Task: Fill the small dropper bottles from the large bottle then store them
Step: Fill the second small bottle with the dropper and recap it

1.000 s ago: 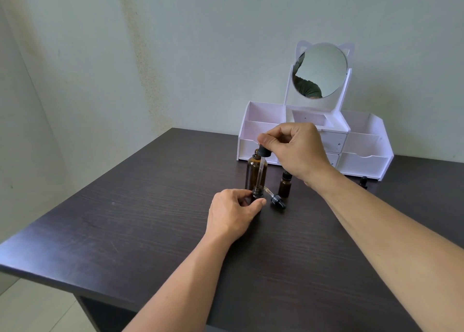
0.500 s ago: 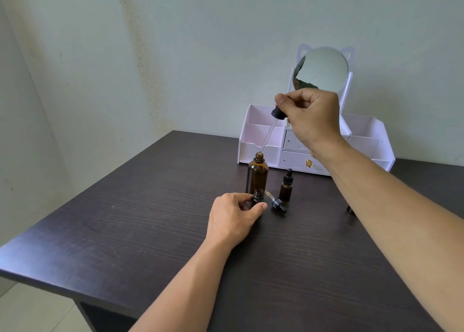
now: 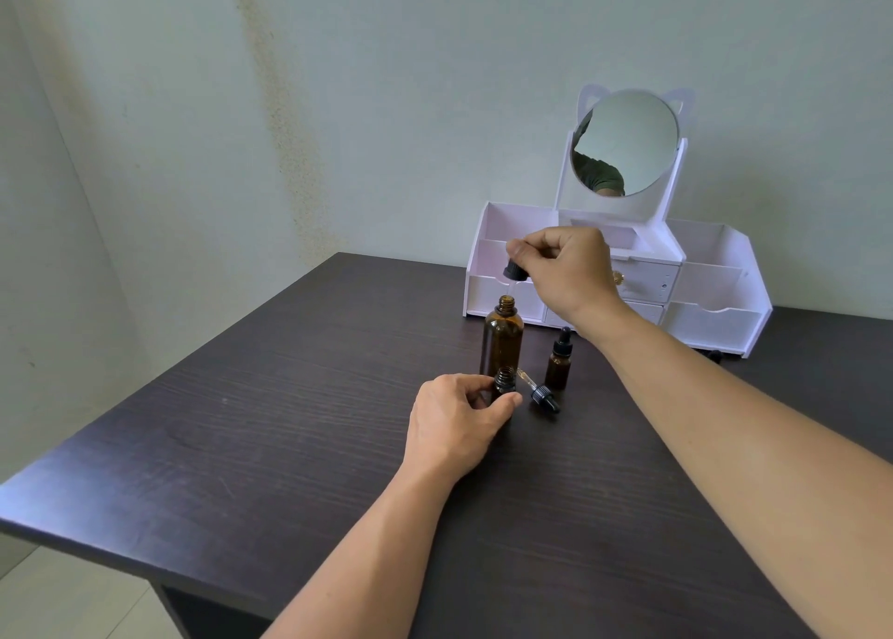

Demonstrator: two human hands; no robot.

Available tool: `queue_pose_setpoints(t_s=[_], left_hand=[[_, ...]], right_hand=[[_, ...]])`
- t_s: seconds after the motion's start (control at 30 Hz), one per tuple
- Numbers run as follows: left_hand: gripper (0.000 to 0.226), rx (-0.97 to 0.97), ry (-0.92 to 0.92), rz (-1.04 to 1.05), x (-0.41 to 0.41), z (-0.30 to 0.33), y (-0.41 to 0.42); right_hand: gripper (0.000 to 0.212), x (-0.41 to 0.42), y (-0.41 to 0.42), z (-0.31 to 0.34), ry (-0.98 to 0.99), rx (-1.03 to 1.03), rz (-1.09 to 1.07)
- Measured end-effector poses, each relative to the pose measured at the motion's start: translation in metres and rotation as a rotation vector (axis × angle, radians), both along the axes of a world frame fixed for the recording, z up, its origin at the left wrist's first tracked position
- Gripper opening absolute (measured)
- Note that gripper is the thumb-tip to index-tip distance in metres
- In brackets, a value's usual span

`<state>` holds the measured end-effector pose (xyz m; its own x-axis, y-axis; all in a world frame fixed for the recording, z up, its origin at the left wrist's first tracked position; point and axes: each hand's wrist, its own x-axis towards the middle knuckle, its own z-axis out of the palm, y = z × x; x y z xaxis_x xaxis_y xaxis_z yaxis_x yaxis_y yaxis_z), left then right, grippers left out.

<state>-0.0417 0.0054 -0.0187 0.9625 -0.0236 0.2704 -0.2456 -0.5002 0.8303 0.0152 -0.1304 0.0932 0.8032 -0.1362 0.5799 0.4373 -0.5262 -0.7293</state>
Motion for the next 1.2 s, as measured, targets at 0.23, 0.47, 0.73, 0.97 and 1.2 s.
queue_pose_setpoints(t_s=[0.23,0.47,0.73,0.97,1.2], left_hand=[[0.032,0.007,0.000,-0.006,0.000,0.000,0.000],[0.033,0.024,-0.001,-0.017,0.002,-0.001,0.001],[0.034,0.018,-0.007,-0.009,0.003,-0.003,0.001],[0.035,0.026,0.001,-0.019,0.004,-0.003,0.001],[0.038,0.032,-0.004,-0.015,0.004,-0.003,0.001]], right_hand=[[0.017,0.006,0.002,-0.007,0.102,-0.048,0.018],[0.018,0.013,0.001,-0.009,0.138,-0.082,0.002],[0.017,0.015,-0.001,-0.011,0.146,-0.078,-0.011],[0.015,0.012,-0.001,-0.012,0.129,-0.113,-0.008],[0.015,0.005,-0.001,-0.014,0.098,-0.192,0.013]])
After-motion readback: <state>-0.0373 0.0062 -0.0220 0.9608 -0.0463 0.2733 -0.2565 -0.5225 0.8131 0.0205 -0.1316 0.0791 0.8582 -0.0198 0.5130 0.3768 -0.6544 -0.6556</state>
